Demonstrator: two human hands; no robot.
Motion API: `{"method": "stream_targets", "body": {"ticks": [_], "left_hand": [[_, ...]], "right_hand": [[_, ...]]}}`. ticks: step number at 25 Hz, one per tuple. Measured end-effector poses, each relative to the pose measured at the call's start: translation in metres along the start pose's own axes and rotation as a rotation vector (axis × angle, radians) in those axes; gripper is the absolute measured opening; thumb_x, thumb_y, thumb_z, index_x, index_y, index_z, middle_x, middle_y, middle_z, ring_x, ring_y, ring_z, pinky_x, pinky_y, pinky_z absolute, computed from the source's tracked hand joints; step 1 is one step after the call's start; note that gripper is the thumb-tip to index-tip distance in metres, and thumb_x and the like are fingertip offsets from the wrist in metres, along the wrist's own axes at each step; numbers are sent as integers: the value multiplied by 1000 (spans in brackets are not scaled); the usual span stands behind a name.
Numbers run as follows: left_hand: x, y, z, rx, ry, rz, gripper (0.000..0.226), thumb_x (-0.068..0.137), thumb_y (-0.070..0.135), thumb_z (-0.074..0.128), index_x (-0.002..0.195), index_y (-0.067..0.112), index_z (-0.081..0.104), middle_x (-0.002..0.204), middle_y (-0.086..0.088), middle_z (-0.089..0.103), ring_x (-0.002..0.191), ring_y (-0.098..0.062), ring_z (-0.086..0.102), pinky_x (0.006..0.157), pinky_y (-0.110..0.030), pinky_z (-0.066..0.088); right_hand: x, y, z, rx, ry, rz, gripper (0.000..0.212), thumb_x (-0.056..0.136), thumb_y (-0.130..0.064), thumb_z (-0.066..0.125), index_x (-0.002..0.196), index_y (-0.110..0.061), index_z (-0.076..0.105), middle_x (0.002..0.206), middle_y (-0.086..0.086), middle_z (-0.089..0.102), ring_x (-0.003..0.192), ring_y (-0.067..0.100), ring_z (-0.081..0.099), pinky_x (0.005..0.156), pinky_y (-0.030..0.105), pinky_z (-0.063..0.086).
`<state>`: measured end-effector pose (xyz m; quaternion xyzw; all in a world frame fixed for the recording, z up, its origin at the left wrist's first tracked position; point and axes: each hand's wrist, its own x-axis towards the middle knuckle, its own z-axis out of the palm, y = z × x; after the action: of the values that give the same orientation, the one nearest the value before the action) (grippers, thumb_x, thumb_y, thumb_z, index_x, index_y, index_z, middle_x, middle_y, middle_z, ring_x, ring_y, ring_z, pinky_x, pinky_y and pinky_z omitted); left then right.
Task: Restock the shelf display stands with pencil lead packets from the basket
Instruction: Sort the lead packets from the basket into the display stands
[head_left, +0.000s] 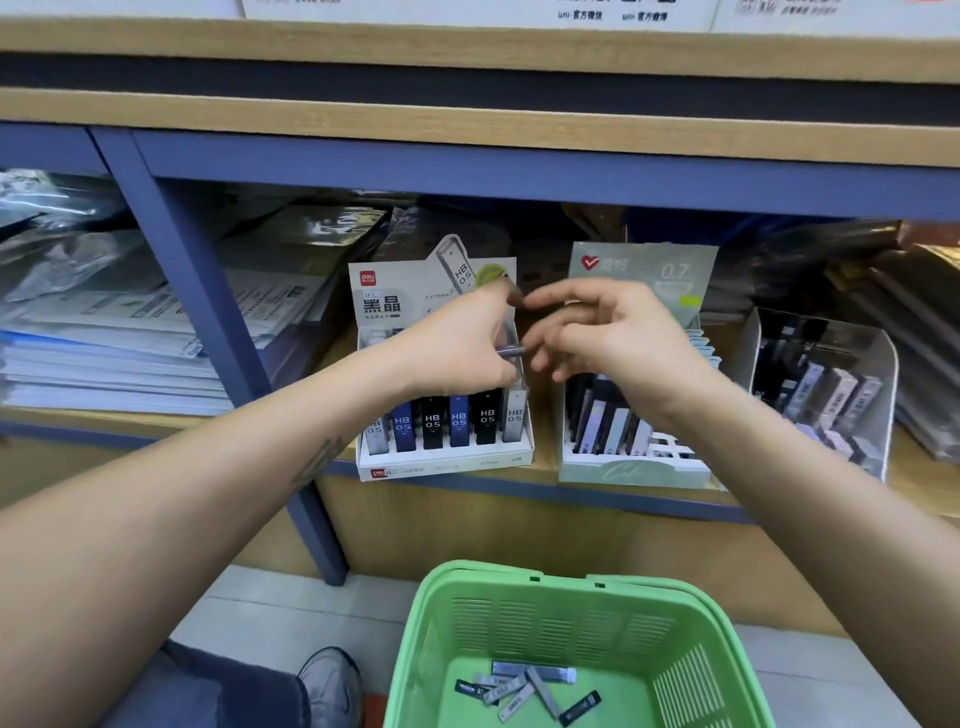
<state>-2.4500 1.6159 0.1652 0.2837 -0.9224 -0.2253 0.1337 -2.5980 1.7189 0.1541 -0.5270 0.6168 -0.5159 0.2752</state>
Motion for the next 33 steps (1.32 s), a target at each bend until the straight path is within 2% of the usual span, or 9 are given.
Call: {"method": "stream_targets", "body": {"ticks": [2,4,7,11,17,22,28,30,33], "left_hand": [[6,13,9,-41,51,45,60,83,21,74,133,15,41,88,2,62,76,-9,61,60,-18,47],[14,26,17,-100,80,84,64,79,22,76,132,17,41,97,0,65,86,-15,66,71,-28,55],[24,46,25,-222,44,53,54,76,19,78,121,20,48,90,-4,69,75,-16,67,65,-35,55],[38,76,36,-626,-56,-55,20,90,1,67,108,4,60,84,-16,73,65,-23,68,63,-34,58],[63,112,70,-937,-35,-61,9,94,-2,63,103,-4,64,80,-19,72,65,-20,68,61,-25,58],[76,141,97,-1011,-9,0,16,89,-11,64,103,-3,67,89,-25,73,77,-23,75,75,-26,61],[86,153,118,-878,7,88,22,81,-8,75,96,9,73,89,-14,77,87,-23,76,88,-33,59],[89,156,123,-812,24,118,23,80,-5,77,95,12,73,88,-10,77,85,-20,76,87,-32,59],[92,164,127,-776,44,141,18,83,0,77,99,7,72,85,-11,76,77,-19,76,77,-28,61]], "right_hand": [[-6,-10,-16,123,-72,42,23,90,7,65,111,-2,69,90,18,76,78,26,74,69,32,60],[-13,-9,-31,140,-59,45,18,86,4,73,102,-2,73,86,16,76,77,25,74,71,30,61],[-16,2,-62,104,100,21,22,79,10,76,93,-7,75,90,15,77,85,26,75,80,34,60],[-32,16,-113,20,273,28,25,75,7,81,89,-13,76,89,7,77,86,20,74,79,31,58],[-64,29,-165,20,294,123,23,76,8,80,96,-2,75,91,18,75,84,25,73,75,29,60],[-81,38,-197,-91,265,144,20,74,-3,85,88,-14,78,87,9,76,83,23,72,78,36,58],[-89,45,-213,-154,295,124,32,71,11,82,93,-8,72,93,10,75,88,26,75,78,37,61],[-91,47,-217,-224,292,114,32,71,9,83,96,-8,72,95,9,75,89,24,74,80,36,62],[-91,47,-216,-462,273,60,24,78,-10,85,100,-13,75,92,0,75,86,10,71,81,28,60]]}}
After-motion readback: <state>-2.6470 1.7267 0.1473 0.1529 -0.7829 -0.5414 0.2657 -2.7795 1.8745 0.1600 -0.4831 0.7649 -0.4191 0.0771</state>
